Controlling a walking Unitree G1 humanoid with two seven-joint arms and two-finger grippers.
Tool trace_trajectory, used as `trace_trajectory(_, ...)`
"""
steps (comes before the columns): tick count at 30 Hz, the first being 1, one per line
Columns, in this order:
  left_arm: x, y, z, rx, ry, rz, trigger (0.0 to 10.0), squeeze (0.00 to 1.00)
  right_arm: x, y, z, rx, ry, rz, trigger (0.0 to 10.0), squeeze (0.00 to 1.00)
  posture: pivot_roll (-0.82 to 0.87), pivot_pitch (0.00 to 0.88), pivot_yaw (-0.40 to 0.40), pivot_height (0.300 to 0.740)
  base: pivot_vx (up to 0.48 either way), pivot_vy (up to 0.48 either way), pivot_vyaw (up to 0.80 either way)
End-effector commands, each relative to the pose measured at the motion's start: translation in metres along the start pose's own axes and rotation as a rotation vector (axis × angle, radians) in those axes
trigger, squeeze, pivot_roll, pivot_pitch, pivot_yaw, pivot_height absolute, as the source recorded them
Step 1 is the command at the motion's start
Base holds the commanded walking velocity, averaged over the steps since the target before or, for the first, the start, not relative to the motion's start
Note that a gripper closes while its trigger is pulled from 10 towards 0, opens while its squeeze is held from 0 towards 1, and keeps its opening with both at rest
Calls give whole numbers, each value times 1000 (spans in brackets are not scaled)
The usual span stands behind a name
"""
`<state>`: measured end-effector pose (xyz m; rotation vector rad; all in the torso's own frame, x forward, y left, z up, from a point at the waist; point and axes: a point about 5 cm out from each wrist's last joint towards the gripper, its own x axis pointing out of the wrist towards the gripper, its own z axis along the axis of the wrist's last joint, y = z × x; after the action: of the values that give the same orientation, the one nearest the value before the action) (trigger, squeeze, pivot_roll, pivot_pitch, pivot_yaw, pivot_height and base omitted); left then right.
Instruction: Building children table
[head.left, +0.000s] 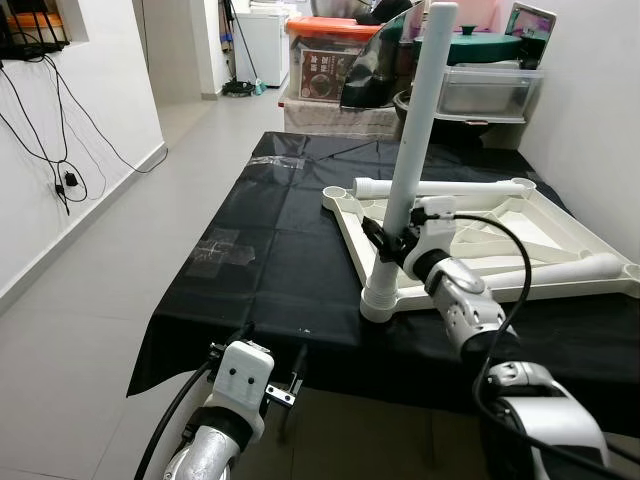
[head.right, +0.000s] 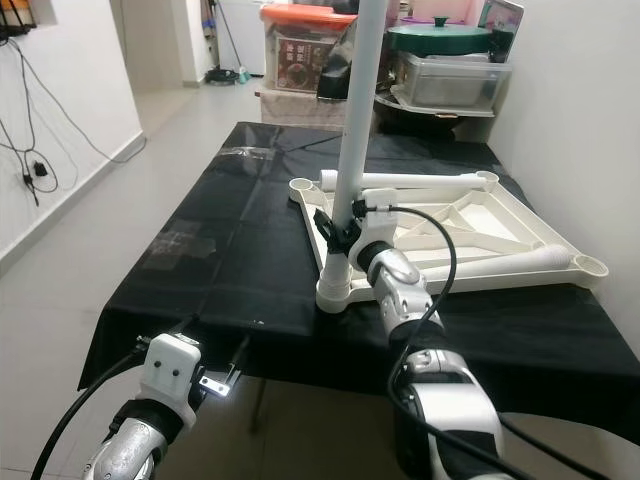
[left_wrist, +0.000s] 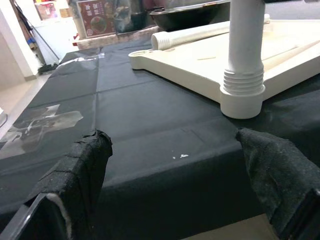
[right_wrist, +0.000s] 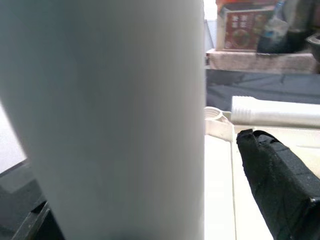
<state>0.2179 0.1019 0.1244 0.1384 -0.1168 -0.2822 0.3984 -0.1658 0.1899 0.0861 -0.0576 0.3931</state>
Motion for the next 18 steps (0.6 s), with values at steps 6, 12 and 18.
trace_trajectory(6,-1,-1,1,14,-5,-11,10000,0,1,-4,7,18,0,57,10000,0,76,0,-68,740,0,0,0)
trace_trajectory(12,-1,-2,1,17,-6,-13,10000,0,2,-5,10,29,27,139,10000,0,78,0,-67,740,0,0,0)
trace_trajectory(18,-2,-2,1,17,-5,-13,10000,0,3,-4,13,25,45,191,10000,0,81,0,-68,740,0,0,0)
